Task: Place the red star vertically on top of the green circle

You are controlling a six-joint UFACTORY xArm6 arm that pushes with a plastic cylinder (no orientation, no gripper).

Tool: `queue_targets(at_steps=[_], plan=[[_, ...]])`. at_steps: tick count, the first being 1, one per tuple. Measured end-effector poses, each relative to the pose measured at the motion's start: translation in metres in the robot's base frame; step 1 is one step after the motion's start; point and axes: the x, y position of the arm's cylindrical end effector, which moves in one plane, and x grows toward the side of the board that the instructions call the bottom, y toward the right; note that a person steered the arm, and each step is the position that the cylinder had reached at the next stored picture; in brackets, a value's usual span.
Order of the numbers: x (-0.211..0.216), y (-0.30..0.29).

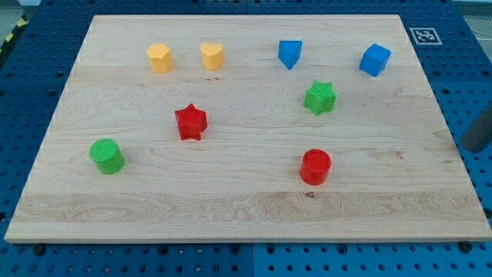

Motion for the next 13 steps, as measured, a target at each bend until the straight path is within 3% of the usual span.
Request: queue_targets(at_steps=[3,6,8,9,10,11,13], plan=[[-0.034,-0.218],[0.001,-0.328],[-0.074,-0.416],[-0.052,-0.402],[-0.069,-0.353],[-0.119,-0.347],[-0.112,-0.442]])
